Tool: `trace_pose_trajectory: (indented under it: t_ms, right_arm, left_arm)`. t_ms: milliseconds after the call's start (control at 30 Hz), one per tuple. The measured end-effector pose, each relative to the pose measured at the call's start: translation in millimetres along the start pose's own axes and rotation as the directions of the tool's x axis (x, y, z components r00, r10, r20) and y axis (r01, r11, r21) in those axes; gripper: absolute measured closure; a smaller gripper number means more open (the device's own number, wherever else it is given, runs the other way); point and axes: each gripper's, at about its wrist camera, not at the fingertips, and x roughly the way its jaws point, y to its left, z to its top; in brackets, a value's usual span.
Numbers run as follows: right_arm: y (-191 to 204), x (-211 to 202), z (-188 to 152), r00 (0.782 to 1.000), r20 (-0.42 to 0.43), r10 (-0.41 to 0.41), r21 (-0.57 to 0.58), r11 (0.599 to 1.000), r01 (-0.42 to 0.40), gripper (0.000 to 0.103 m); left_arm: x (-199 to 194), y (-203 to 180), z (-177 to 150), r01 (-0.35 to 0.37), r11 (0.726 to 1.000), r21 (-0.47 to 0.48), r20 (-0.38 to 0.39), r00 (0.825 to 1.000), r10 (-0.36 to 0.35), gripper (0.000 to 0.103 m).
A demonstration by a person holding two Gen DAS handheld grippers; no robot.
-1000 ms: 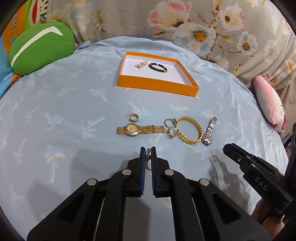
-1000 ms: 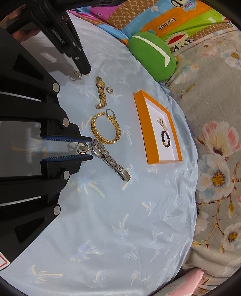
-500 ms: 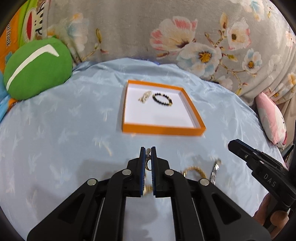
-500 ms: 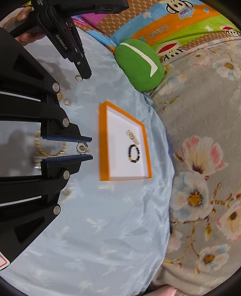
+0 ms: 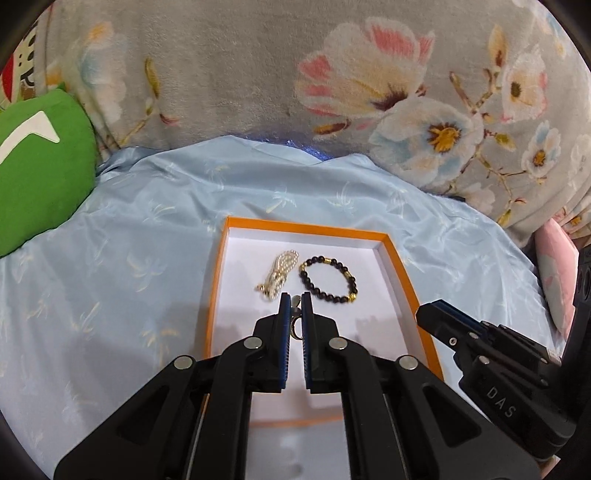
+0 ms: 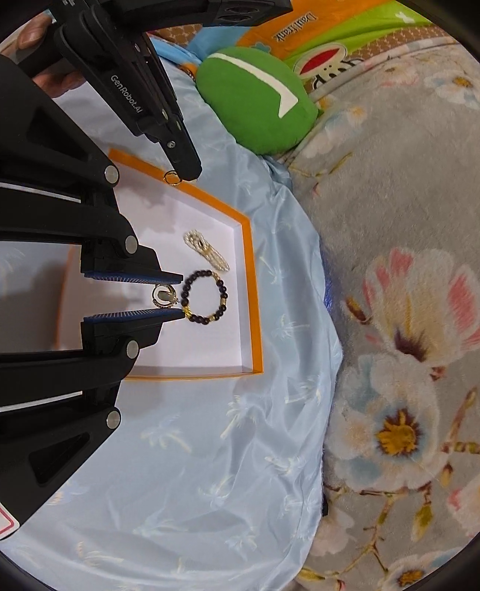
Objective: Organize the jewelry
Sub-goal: 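Carry both earrings into the orange box and open both tools, then withdraw both tools from the orange box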
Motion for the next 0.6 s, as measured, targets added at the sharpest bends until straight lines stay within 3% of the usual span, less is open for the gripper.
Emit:
trace_pose_trajectory:
  t_ms: [200,467,600]
  right_arm:
    - [-6.7,29.9,1.8,0.999,-0.037,-0.002,0.0,1.0,0.002,0.091]
    - [-1.5,36.0,-4.0,0.999,-0.035,-0.016,-0.028,0.999,0.015,0.087]
    - [-3.7,29.0,-5.9,1.0,-0.022,-0.016,-0.023,1.0,0.016,0.087]
  left_arm:
    - [36.5,1.4,3.6,-0.009,1.0,0.003,-0.033,0.999,0.01,0.098]
    - [49.6,1.5,-3.7,-0.027,1.0,0.006,-0.044,0.999,0.027,0.097]
    - [46.9,5.6,-4.8,-0.025,1.0,-0.007,-0.043,0.999,0.025,0.087]
